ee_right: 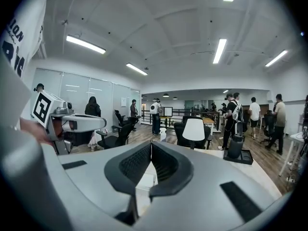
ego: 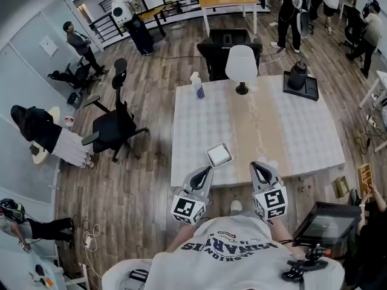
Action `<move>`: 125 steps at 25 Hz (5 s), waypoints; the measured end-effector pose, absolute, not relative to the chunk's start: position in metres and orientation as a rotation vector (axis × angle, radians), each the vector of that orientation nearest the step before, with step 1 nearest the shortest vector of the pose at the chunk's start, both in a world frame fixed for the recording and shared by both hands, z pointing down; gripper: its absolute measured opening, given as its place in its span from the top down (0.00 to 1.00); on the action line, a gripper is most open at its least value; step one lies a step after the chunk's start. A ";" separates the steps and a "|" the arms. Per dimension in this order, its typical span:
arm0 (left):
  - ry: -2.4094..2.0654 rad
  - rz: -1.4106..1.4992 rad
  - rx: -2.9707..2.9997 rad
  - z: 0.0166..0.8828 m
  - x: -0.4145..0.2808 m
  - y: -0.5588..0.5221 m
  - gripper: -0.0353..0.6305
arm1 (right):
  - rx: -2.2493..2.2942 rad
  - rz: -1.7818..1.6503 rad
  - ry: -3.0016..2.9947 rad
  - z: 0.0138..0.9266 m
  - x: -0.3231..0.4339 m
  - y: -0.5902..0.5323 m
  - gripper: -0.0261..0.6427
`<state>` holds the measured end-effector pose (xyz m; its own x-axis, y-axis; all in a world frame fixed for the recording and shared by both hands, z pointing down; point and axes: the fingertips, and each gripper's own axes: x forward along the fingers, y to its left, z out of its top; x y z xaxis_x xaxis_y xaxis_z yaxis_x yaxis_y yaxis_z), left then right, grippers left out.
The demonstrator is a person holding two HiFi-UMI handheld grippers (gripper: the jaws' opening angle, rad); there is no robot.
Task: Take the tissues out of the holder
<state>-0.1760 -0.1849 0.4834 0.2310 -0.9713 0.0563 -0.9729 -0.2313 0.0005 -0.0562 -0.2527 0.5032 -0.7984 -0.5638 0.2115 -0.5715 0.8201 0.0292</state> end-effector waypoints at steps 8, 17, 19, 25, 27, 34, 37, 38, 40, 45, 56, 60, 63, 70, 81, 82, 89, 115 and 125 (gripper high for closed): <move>-1.998 0.044 2.329 0.474 -0.197 -0.235 0.94 | 0.802 0.059 -2.867 0.494 -0.069 -0.303 0.95; -1.986 0.010 2.392 0.470 -0.211 -0.244 0.94 | 0.787 0.000 -2.887 0.482 -0.093 -0.306 0.95; -1.976 0.003 2.407 0.471 -0.215 -0.245 0.94 | 0.805 0.007 -2.879 0.483 -0.098 -0.307 0.95; -1.962 0.014 2.410 0.474 -0.226 -0.249 0.94 | 0.798 -0.001 -2.856 0.483 -0.108 -0.304 0.95; -1.947 0.029 2.416 0.476 -0.228 -0.252 0.94 | 0.803 0.001 -2.851 0.483 -0.110 -0.305 0.95; -1.873 0.163 2.433 0.498 -0.233 -0.263 0.88 | 0.826 0.020 -2.823 0.488 -0.110 -0.304 0.95; -1.837 0.278 2.437 0.519 -0.240 -0.269 0.82 | 0.858 0.028 -2.808 0.495 -0.111 -0.303 0.95; -1.819 0.321 2.437 0.528 -0.241 -0.273 0.80 | 0.870 0.034 -2.802 0.497 -0.110 -0.304 0.95; -1.777 0.407 2.423 0.550 -0.244 -0.283 0.75 | 0.894 0.045 -2.791 0.499 -0.105 -0.307 0.95; -1.652 0.654 2.355 0.616 -0.253 -0.312 0.64 | 0.946 0.052 -2.762 0.504 -0.094 -0.310 0.95; -1.206 1.281 2.279 0.742 -0.248 -0.345 0.48 | 0.998 0.054 -2.723 0.503 -0.088 -0.298 0.95; -1.065 1.466 2.245 0.785 -0.242 -0.349 0.45 | 1.010 0.059 -2.709 0.507 -0.083 -0.301 0.95; -0.996 1.572 2.202 0.819 -0.242 -0.352 0.44 | 1.030 0.063 -2.700 0.508 -0.078 -0.304 0.95; -0.887 1.594 2.112 0.872 -0.242 -0.345 0.41 | 1.067 0.084 -2.672 0.514 -0.067 -0.300 0.95; -0.809 1.579 2.033 0.883 -0.237 -0.343 0.47 | 1.090 0.102 -2.645 0.523 -0.059 -0.295 0.95; -0.814 1.581 2.033 0.883 -0.238 -0.344 0.47 | 1.091 0.102 -2.648 0.523 -0.060 -0.295 0.95; -0.808 1.574 2.035 0.885 -0.241 -0.345 0.47 | 1.096 0.106 -2.646 0.526 -0.060 -0.296 0.95; -0.845 1.545 2.206 0.745 -0.233 -0.351 0.51 | 1.061 0.098 -2.668 0.514 -0.074 -0.307 0.95; -0.883 1.608 2.398 0.611 -0.201 -0.311 0.51 | 1.046 0.073 -2.697 0.507 -0.075 -0.308 0.95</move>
